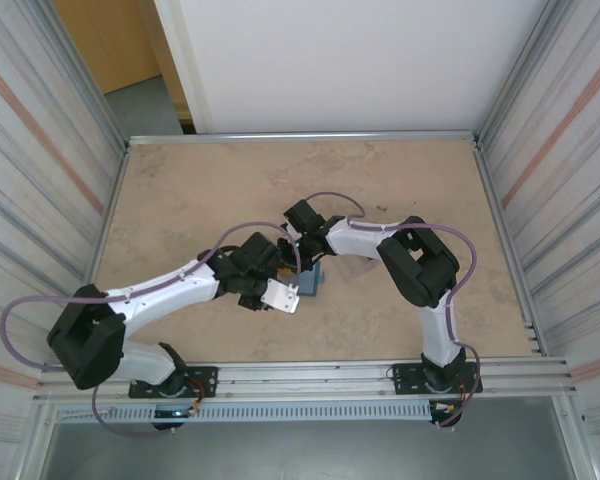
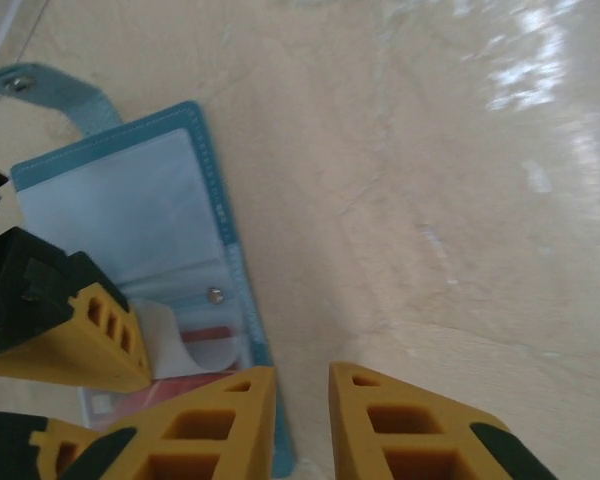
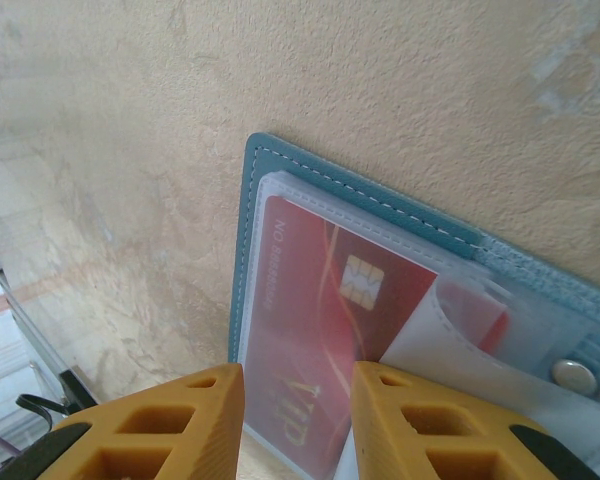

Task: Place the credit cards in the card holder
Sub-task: Flip over the card slot on the card holder.

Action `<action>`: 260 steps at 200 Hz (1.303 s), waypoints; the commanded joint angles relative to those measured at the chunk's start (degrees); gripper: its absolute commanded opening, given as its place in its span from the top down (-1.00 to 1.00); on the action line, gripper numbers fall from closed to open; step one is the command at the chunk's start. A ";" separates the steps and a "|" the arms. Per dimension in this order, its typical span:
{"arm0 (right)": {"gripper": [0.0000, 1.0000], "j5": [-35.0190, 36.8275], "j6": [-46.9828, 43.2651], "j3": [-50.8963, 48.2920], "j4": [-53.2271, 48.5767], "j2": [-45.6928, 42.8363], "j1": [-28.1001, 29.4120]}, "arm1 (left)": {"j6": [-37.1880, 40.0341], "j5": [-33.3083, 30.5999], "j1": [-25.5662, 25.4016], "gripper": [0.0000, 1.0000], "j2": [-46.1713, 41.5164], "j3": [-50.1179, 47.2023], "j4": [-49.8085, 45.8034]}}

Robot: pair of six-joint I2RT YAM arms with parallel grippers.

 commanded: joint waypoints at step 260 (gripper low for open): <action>0.33 3.39 -0.81 -1.52 -4.49 -7.06 -1.84 | -12.15 -13.99 -2.01 1.00 7.40 -3.69 19.66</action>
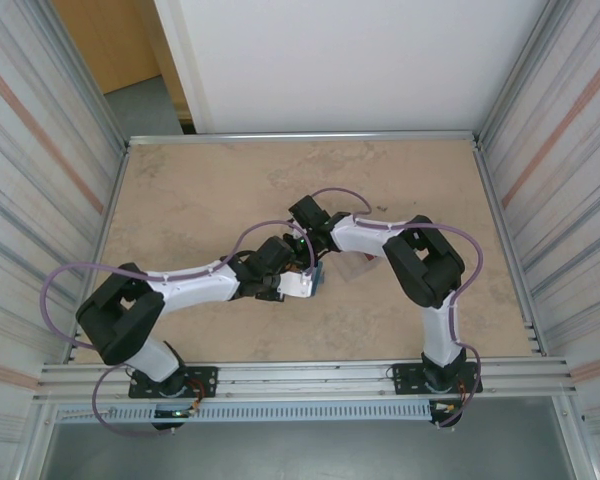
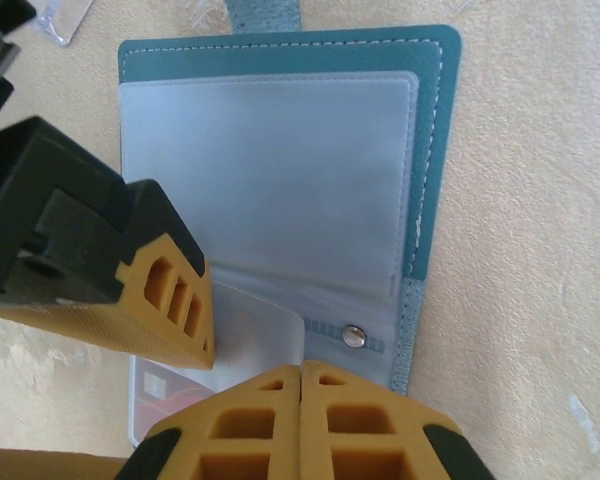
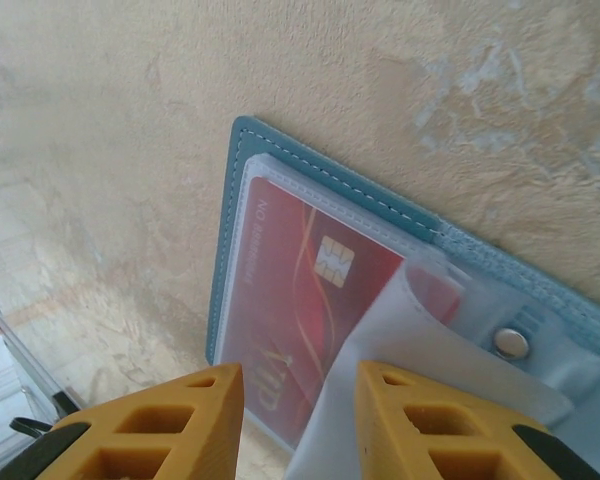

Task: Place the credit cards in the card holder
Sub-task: Flip over the card slot on the card holder.

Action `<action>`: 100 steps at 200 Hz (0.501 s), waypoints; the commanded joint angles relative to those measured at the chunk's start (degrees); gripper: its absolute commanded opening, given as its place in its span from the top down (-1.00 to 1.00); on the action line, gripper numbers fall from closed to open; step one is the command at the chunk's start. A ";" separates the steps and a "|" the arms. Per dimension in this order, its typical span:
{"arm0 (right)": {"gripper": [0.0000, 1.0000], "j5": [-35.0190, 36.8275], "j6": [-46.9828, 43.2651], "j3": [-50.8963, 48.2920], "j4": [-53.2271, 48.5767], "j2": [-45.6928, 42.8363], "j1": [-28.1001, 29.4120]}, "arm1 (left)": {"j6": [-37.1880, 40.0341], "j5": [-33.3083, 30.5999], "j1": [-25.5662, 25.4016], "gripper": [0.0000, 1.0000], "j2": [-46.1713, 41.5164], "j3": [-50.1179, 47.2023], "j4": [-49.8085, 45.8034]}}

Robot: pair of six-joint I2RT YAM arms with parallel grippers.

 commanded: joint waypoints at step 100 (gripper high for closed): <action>0.26 3.84 8.33 -9.57 2.16 -10.44 -2.14 | -21.80 18.18 10.39 1.00 -6.82 -0.36 -2.06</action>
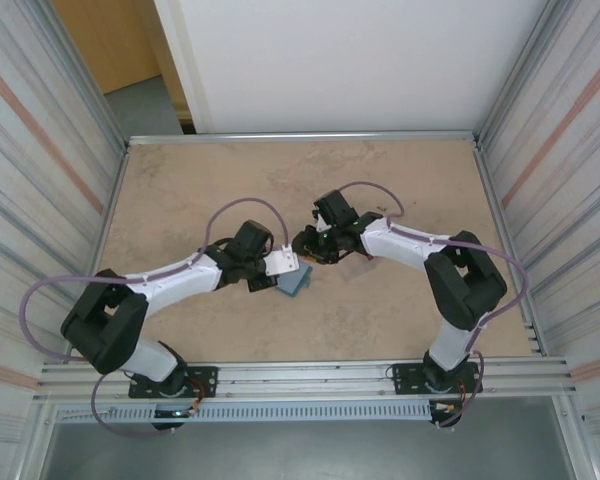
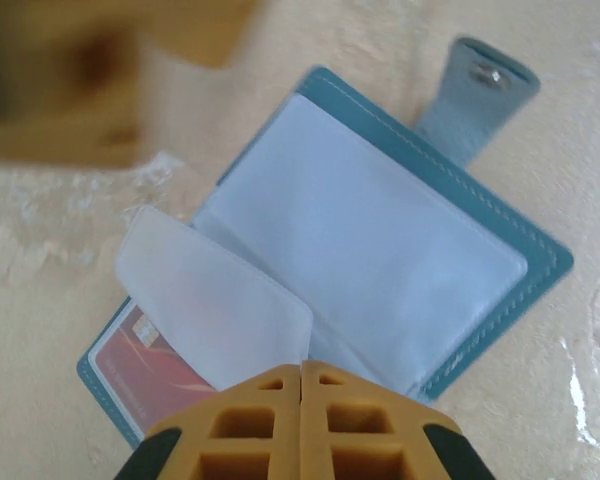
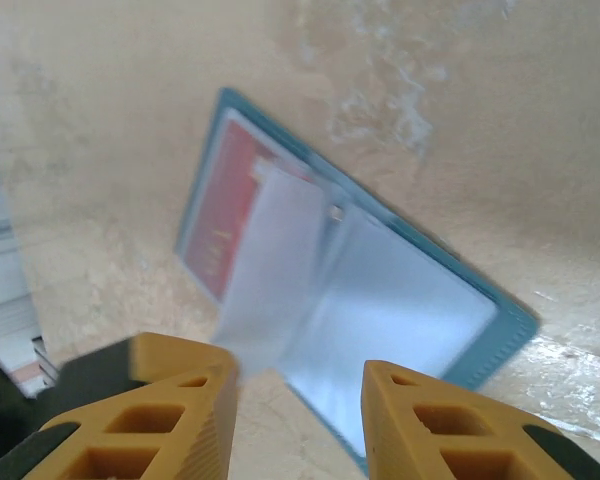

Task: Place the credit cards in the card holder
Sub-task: Flip over the card slot on the card holder.

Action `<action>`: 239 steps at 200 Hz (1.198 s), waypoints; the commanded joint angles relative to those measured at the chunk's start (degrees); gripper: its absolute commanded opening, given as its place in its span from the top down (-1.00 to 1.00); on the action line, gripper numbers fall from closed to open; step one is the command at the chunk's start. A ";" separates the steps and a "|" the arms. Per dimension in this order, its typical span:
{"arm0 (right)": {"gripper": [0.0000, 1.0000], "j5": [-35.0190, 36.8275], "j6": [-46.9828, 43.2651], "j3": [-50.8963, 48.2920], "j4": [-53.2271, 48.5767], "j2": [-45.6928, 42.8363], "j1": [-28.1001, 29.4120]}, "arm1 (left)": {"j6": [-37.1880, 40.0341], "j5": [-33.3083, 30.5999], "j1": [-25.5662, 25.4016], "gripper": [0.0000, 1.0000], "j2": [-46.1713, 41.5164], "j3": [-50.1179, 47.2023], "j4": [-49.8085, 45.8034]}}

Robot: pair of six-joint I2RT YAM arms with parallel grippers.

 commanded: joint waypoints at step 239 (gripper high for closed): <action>0.45 -6.39 8.28 10.54 7.14 14.96 4.23 | -7.32 17.76 9.52 0.07 -12.53 8.15 -22.95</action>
